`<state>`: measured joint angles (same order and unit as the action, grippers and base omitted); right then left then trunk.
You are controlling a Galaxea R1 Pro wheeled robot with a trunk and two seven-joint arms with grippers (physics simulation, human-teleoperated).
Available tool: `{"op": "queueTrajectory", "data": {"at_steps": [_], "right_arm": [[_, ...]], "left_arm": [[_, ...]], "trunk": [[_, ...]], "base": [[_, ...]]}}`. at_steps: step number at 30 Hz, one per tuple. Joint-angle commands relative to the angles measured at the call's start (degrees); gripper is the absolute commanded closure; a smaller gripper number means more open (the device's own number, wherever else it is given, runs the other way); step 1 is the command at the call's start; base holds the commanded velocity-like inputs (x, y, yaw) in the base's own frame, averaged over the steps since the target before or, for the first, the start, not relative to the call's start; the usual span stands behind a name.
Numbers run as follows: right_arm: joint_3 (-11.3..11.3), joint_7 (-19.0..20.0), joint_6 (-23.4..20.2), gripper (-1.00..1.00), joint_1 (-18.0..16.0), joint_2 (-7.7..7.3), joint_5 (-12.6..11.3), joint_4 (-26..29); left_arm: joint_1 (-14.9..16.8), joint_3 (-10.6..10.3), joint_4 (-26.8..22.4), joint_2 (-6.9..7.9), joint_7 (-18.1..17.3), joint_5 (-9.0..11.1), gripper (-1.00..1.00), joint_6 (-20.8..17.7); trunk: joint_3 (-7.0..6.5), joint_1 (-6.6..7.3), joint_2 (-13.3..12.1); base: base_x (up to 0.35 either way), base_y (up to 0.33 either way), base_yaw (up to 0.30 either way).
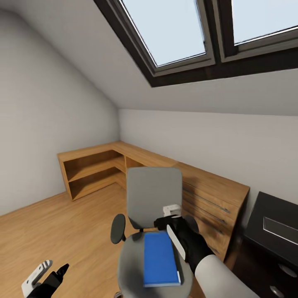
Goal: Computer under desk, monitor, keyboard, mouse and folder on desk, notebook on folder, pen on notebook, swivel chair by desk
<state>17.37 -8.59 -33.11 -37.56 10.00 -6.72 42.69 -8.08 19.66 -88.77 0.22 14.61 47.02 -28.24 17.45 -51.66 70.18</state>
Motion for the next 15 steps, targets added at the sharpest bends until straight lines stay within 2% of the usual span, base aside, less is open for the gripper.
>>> {"op": "queueTrajectory", "data": {"at_steps": [1,5,6,7,8,12,15], "right_arm": [[0.12,-0.53,-0.18,-1.0,-0.05,0.0,-0.65,0.03],[-0.18,-0.57,-0.73,-1.0,-0.54,0.0,-0.89,-0.74],[-0.57,-0.29,-1.99,-1.0,-5.96,0.0,-2.64,-8.6],[-0.61,-0.2,-2.04,-1.0,-6.96,0.0,-3.52,-10.35],[-0.64,-0.12,-1.94,-1.0,-8.47,0.0,-5.69,-13.3],[-0.57,-0.08,0.72,-1.0,-10.46,0.0,-9.26,-17.32],[-0.4,0.06,1.49,-1.0,-10.7,0.0,-9.7,-17.72]], "left_arm": [[0.07,-0.14,0.05,0.01,0.47,0.62,-1.0,-0.16],[0.32,0.41,0.03,-0.08,0.42,1.67,-1.0,-0.43],[0.35,1.08,-0.68,-0.35,0.17,2.97,-1.0,-0.72],[0.35,1.08,-0.74,-0.4,0.1,3.08,-1.0,-0.73],[0.35,1.11,-0.82,-0.44,-0.22,3.24,-1.0,-0.71],[0.35,1.56,-0.63,-0.26,-1.26,3.43,-1.0,-0.84],[0.35,1.78,-0.5,-0.25,-1.28,3.37,-1.0,-0.81]], "trunk": [[0.06,-0.03,0.04],[0.06,-0.03,0.04],[0.24,-0.25,0.44],[0.42,-0.47,0.85],[0.6,-0.69,1.25],[1.32,-1.57,2.85],[1.85,-2.23,4.05]], "base": [[0.152,0.156,0.003],[0.066,0.068,0.001],[0.01,0.011,0.0],[0.008,0.009,0.0],[0.005,0.005,0.0],[0.003,0.003,0.0],[0.0,0.0,0.0]]}}
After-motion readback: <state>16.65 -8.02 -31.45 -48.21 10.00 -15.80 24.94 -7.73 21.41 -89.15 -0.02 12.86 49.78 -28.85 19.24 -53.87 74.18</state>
